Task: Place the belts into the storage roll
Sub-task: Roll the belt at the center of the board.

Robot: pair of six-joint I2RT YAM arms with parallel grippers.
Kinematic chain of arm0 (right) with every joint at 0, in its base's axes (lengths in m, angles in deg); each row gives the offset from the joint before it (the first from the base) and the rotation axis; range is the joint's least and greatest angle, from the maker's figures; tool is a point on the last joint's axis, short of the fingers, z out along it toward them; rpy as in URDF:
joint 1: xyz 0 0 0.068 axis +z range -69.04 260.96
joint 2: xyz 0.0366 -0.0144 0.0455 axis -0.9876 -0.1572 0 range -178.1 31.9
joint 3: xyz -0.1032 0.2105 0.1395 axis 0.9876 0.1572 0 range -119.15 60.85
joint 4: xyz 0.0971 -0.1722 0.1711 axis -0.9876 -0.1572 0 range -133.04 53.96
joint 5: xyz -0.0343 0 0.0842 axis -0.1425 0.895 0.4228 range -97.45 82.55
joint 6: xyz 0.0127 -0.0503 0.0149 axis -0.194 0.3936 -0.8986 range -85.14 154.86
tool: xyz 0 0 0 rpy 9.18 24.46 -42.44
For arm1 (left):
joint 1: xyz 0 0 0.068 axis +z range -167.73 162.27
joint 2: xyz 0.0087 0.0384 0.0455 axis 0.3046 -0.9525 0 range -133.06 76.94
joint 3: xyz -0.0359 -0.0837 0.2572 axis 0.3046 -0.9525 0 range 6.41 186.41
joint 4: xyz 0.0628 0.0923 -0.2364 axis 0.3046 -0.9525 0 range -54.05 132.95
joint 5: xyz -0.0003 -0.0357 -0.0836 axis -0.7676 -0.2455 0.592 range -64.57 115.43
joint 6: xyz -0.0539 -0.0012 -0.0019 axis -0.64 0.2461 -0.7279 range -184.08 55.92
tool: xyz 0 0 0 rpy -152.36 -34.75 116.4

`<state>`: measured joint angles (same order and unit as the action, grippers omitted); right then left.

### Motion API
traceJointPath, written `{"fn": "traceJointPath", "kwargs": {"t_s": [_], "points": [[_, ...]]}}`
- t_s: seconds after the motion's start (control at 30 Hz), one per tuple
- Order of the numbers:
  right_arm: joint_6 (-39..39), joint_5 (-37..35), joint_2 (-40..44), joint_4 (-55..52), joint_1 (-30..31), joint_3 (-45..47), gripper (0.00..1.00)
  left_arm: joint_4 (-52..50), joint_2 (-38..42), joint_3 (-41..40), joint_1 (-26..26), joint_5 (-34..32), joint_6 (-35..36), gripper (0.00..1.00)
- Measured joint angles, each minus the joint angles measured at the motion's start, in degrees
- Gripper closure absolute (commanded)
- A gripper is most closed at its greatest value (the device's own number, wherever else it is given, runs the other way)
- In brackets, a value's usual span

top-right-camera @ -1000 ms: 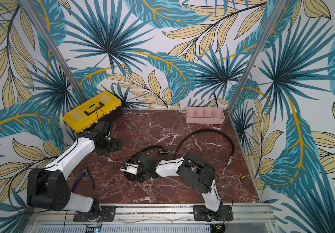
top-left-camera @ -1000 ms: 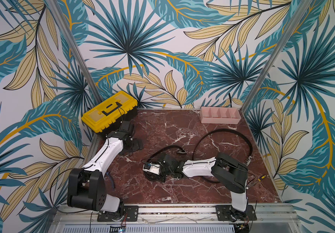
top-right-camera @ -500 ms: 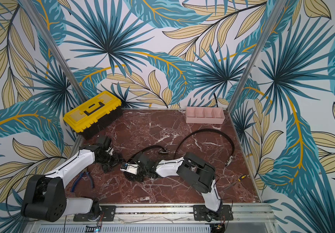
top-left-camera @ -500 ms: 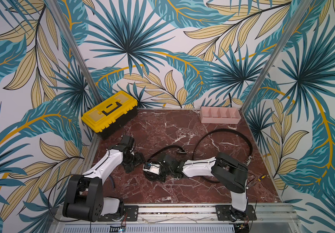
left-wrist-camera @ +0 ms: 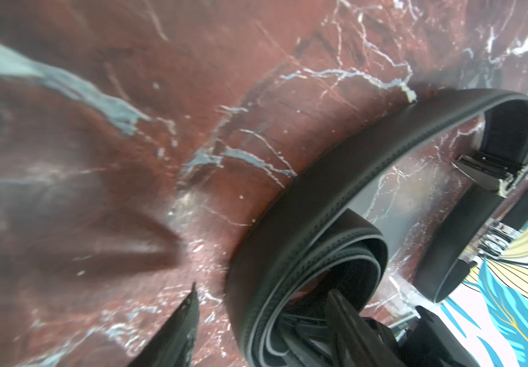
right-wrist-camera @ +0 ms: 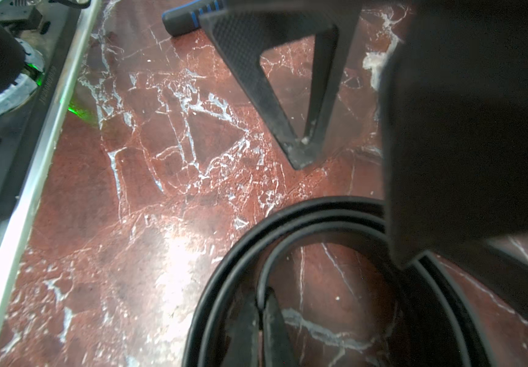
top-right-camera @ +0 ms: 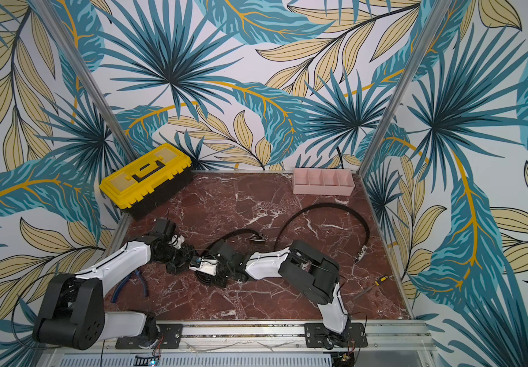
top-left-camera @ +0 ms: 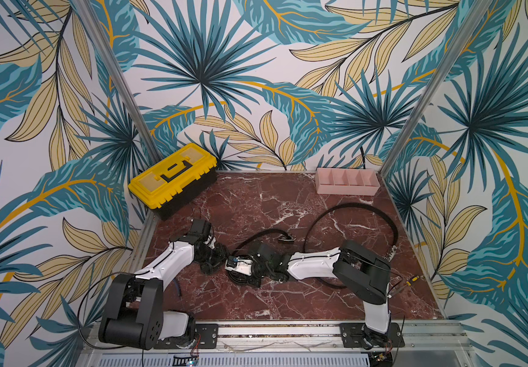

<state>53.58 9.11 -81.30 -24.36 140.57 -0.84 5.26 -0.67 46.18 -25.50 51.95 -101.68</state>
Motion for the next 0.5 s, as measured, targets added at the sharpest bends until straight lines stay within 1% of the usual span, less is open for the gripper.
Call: {"fn": "traceJointPath", "kwargs": {"t_s": [0.1, 0.2, 0.27, 0.3, 0.33, 0.47, 0.5], "points": [[-0.1, 0.0, 0.0, 0.0, 0.0, 0.0, 1.0, 0.7, -1.8, -0.3, -0.3, 0.8, 0.8, 0.47], [-0.1, 0.3, 0.0, -0.1, 0.0, 0.0, 1.0, 1.1, -3.9, -0.3, -1.1, 1.0, 1.4, 0.56], [0.0, 0.4, 0.0, -0.1, 0.0, 0.0, 1.0, 1.5, -5.1, -0.3, -1.6, 1.2, 1.6, 0.56], [0.0, 0.4, 0.0, -0.1, 0.0, 0.0, 1.0, 1.6, -5.6, -0.3, -1.9, 1.2, 1.7, 0.58], [-0.1, 0.5, 0.0, -0.1, 0.0, 0.0, 1.0, 1.6, -5.9, 0.0, -2.0, 1.2, 1.9, 0.62], [-0.3, 0.7, 0.1, -0.2, -0.1, 0.0, 1.0, 0.7, -7.6, 1.2, -2.8, 0.2, 3.8, 0.84], [-0.4, 0.7, 0.1, -0.1, -0.1, 0.0, 0.98, 0.3, -7.9, 1.4, -2.9, -0.2, 4.4, 0.86]]}}
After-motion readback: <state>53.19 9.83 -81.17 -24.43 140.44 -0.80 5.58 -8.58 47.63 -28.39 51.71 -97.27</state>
